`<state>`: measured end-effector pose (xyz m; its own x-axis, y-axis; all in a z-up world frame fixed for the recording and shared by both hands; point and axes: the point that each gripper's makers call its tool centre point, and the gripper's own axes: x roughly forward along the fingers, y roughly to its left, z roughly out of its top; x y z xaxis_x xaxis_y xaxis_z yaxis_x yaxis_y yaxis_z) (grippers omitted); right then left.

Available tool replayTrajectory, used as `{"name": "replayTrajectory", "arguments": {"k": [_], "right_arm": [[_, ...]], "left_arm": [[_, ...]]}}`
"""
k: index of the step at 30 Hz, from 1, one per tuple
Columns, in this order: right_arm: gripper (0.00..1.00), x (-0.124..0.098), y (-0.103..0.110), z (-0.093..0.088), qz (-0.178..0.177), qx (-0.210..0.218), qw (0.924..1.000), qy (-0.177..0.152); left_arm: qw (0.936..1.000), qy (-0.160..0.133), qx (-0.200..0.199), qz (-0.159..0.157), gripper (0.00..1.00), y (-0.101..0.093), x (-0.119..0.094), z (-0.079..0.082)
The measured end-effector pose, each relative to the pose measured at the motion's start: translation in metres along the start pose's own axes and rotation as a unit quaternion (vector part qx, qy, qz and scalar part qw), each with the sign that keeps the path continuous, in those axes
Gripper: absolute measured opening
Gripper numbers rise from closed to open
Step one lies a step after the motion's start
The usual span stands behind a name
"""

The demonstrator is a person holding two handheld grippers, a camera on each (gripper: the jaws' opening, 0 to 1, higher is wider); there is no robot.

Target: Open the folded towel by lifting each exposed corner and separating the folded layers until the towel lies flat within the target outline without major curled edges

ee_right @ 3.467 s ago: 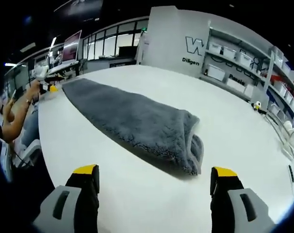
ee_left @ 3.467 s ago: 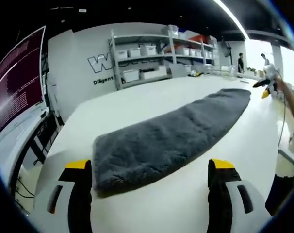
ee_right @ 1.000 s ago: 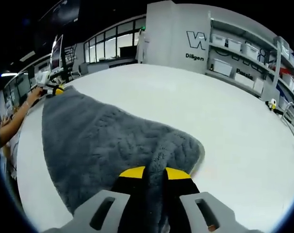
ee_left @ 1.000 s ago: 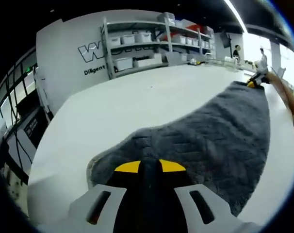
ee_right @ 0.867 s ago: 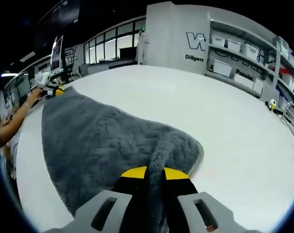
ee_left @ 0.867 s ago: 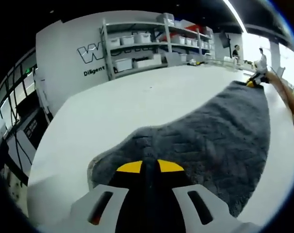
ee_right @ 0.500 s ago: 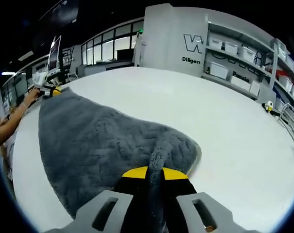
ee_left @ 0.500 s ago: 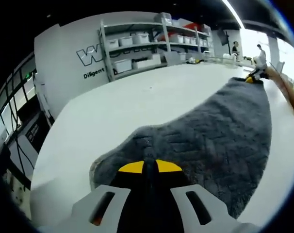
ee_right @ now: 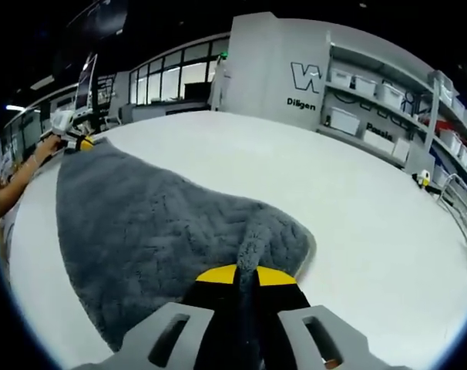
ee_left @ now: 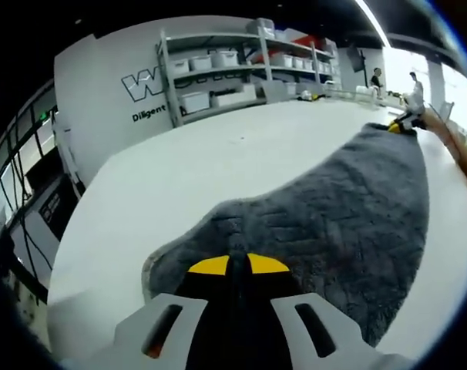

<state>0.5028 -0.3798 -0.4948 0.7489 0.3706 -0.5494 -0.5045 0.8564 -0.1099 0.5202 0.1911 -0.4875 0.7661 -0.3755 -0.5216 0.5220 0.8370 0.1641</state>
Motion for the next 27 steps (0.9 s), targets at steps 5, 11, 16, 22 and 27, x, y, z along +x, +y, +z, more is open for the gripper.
{"name": "replayTrajectory", "arguments": {"k": [5,11,16,22,27], "right_arm": [[0.02,0.004,-0.004,0.003,-0.003,-0.005,1.0,-0.001],[0.02,0.011,-0.009,0.008,-0.008,-0.005,0.9999,-0.006],[0.02,0.016,-0.013,0.011,-0.01,-0.006,0.9999,-0.01],[0.03,0.022,-0.019,0.015,-0.006,0.001,0.9999,-0.014],[0.03,0.03,-0.023,0.02,-0.004,0.001,0.9999,-0.013]], "left_arm": [[1.0,0.005,0.005,0.006,0.06,0.004,0.005,0.003],[0.9999,0.008,0.001,0.011,0.06,0.009,0.011,0.005],[0.9996,0.016,0.009,0.019,0.06,0.012,0.016,0.008],[0.9996,0.017,0.005,0.02,0.06,0.018,0.021,0.01],[0.9996,0.016,0.003,0.024,0.06,0.021,0.027,0.012]]}}
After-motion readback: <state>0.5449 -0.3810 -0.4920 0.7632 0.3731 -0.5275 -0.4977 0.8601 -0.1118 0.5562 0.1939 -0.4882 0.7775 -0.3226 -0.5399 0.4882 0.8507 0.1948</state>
